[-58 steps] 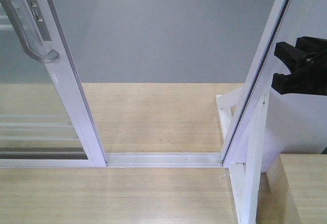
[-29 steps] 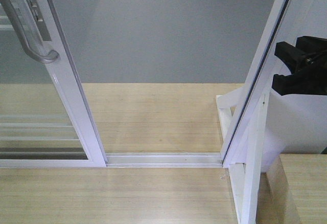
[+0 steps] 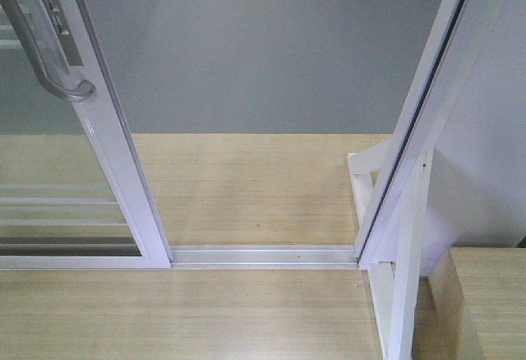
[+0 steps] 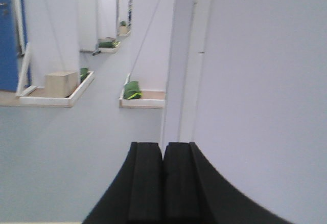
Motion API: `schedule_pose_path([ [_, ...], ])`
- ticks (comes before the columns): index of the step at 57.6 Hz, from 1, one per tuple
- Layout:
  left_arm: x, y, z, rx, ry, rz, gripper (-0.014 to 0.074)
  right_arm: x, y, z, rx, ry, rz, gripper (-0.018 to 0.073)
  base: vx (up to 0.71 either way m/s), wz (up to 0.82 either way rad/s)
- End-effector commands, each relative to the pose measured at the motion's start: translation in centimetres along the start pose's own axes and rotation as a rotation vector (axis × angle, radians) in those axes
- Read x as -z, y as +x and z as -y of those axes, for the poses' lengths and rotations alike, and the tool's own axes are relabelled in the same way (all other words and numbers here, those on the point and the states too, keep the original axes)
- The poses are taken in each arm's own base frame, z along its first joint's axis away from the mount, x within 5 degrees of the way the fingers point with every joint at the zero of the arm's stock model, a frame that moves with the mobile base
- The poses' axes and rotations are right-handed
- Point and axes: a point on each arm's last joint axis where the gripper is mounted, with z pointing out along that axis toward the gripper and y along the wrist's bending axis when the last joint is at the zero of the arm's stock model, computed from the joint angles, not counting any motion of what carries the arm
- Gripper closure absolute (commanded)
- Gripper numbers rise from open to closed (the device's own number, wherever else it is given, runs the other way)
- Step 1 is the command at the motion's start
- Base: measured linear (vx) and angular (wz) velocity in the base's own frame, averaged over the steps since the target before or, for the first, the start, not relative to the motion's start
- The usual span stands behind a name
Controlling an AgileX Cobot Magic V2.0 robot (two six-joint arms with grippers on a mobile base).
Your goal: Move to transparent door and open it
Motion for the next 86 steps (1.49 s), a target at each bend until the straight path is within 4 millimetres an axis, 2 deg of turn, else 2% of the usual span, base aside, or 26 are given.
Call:
schedule_pose_path([
  [1, -0.1, 0.4, 0.0, 0.01, 0.009, 0.035, 0.0598, 1.2, 0.2, 0.5, 0.008, 0.065, 0.112, 0.057, 0.0, 0.0],
  [15, -0.1, 0.4, 0.0, 0.01, 0.009, 0.035, 0.0598, 3.1, 5.9, 0.1, -0.004, 0.066, 0.089, 0.0568, 0.0, 0.0],
  [22, -0.1, 0.4, 0.0, 0.01, 0.009, 0.035, 0.0598, 3.5, 7.7, 0.0, -0.019, 0.065, 0.068, 0.0567, 0.0, 0.0],
  [39, -0.1, 0.4, 0.0, 0.01, 0.009, 0.035, 0.0598, 3.7, 8.3, 0.0, -0.021, 0.066, 0.007, 0.0567, 0.0, 0.0],
  [86, -0.1, 0.4, 0.0, 0.01, 0.009, 0.035, 0.0598, 3.7, 8.3, 0.0, -0.021, 0.066, 0.007, 0.0567, 0.0, 0.0],
])
